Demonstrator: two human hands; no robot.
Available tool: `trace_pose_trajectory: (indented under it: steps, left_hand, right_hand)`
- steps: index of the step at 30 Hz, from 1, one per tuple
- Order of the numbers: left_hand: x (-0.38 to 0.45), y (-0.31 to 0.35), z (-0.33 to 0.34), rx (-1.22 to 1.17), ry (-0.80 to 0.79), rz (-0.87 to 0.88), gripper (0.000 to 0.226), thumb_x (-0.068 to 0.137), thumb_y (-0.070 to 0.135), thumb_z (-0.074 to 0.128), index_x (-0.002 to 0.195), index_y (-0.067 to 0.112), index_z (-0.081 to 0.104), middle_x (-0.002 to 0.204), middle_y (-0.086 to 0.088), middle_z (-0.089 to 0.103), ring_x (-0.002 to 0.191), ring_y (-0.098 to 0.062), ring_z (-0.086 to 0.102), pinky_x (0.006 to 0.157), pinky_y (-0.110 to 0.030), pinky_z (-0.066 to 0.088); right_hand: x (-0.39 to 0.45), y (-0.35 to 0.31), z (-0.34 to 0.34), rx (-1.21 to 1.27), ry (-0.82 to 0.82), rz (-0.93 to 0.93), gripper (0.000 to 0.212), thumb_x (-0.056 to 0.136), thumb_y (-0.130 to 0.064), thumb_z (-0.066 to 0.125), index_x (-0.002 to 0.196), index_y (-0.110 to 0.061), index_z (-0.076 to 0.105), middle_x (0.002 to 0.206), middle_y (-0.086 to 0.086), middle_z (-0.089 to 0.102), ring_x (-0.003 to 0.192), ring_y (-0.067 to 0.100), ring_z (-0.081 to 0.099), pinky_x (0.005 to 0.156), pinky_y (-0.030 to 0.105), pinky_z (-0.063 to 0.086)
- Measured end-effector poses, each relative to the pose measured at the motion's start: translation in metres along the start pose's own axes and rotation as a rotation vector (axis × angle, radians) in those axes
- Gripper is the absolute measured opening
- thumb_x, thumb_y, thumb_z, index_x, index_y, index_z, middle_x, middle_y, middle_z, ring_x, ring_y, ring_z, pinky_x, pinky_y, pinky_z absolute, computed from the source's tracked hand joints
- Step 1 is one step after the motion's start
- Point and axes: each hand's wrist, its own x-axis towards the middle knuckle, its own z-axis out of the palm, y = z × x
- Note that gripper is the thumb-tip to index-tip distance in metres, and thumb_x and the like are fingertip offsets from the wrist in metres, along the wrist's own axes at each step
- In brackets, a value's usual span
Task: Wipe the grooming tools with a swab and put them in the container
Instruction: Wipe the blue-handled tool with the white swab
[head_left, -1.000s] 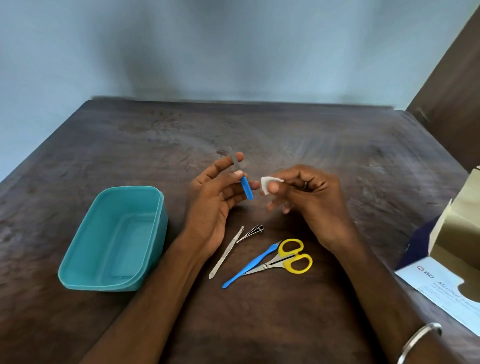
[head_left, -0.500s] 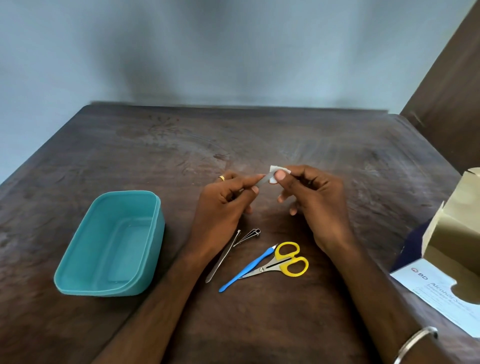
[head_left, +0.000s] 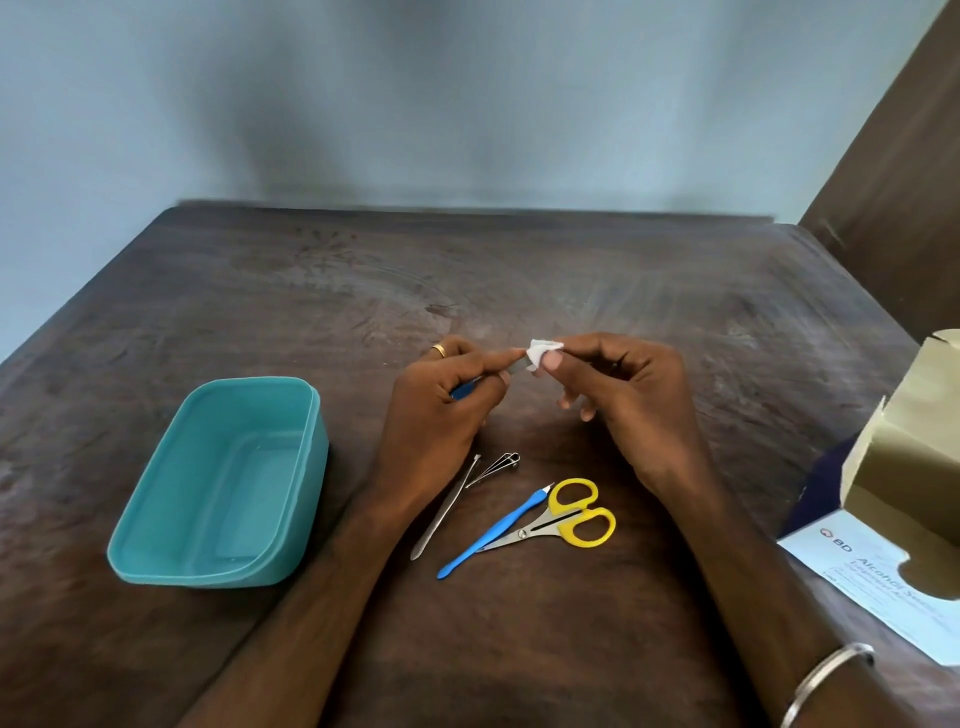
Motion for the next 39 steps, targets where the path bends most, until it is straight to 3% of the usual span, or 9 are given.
trace_pose_trajectory:
  steps: [4,10,13,20,25,29,33,39]
  left_hand:
    - [-0.0011,-0.0012,0.0007,0.081,0.007,0.074,0.026,0.088,0.002,0.067,0.11,0.015,0.075,0.087,0.001,0.065,0.072,-0.007,0.061,0.066,-0.023,0.053]
    - [-0.005,0.0025,0.0053,-0.127,-0.068,-0.027,0.025,0.088,0.001,0.068,0.107,0.017,0.075,0.078,0.008,0.068,0.056,-0.023,0.069,0.059,-0.024,0.053]
    - [-0.0045,0.0022,0.0041,-0.138,-0.075,-0.018,0.024,0.088,0.002,0.068,0.108,0.013,0.076,0.081,0.004,0.069,0.055,-0.021,0.067,0.058,-0.023,0.052]
    - [-0.0031,0.0024,-0.0009,-0.049,0.021,0.001,0.02,0.086,0.006,0.072,0.101,0.018,0.078,0.08,0.004,0.069,0.063,-0.011,0.062,0.061,-0.021,0.05]
    - [-0.0058,0.0052,0.004,-0.165,-0.062,-0.013,0.023,0.085,-0.001,0.071,0.105,0.009,0.076,0.089,-0.007,0.071,0.057,-0.019,0.066,0.057,-0.025,0.054]
    - [-0.0058,0.0044,0.0028,-0.185,-0.098,-0.021,0.028,0.084,-0.001,0.072,0.11,0.009,0.075,0.095,-0.006,0.072,0.06,-0.023,0.069,0.058,-0.027,0.057]
    - [-0.0052,0.0051,0.0002,-0.169,-0.052,-0.05,0.024,0.084,0.003,0.074,0.107,0.01,0.076,0.087,-0.002,0.074,0.058,-0.019,0.069,0.059,-0.024,0.055]
    - [-0.0029,0.0076,-0.0042,-0.264,0.035,-0.167,0.019,0.081,0.008,0.077,0.098,0.015,0.078,0.074,-0.003,0.076,0.057,-0.02,0.068,0.062,-0.034,0.06]
  right_hand:
    - [-0.0003,-0.0002,0.0011,-0.072,0.013,-0.057,0.009,0.085,-0.011,0.076,0.091,-0.017,0.08,0.073,-0.003,0.074,0.058,0.008,0.06,0.052,0.014,0.043]
    - [-0.002,-0.0025,0.0058,0.015,0.089,-0.067,0.008,0.087,-0.008,0.072,0.084,-0.012,0.079,0.072,-0.006,0.074,0.053,0.01,0.06,0.051,0.022,0.047]
    - [-0.0012,-0.0009,0.0063,0.011,0.084,-0.046,0.009,0.088,-0.009,0.071,0.084,-0.01,0.078,0.079,-0.001,0.077,0.052,0.017,0.06,0.051,0.029,0.048]
    - [0.0005,-0.0002,-0.0018,-0.063,0.022,-0.049,0.008,0.086,-0.01,0.074,0.091,-0.013,0.08,0.073,0.0,0.075,0.052,0.015,0.061,0.053,0.023,0.05]
    - [-0.0002,-0.0024,0.0029,0.037,0.076,-0.018,0.011,0.089,-0.01,0.07,0.085,-0.016,0.079,0.076,0.005,0.076,0.052,0.02,0.061,0.054,0.034,0.048]
    - [-0.0016,-0.0038,0.0072,0.117,0.095,0.031,0.019,0.09,-0.011,0.068,0.085,-0.025,0.078,0.076,0.006,0.074,0.053,0.02,0.061,0.054,0.033,0.047]
    - [-0.0001,-0.0019,0.0051,0.051,0.063,0.026,0.013,0.091,-0.011,0.068,0.087,-0.018,0.078,0.078,0.003,0.076,0.056,0.02,0.063,0.053,0.031,0.049]
    - [0.0022,0.0002,-0.0014,-0.024,0.009,0.005,0.009,0.089,-0.01,0.07,0.09,-0.014,0.078,0.076,0.006,0.076,0.056,0.019,0.064,0.053,0.028,0.048]
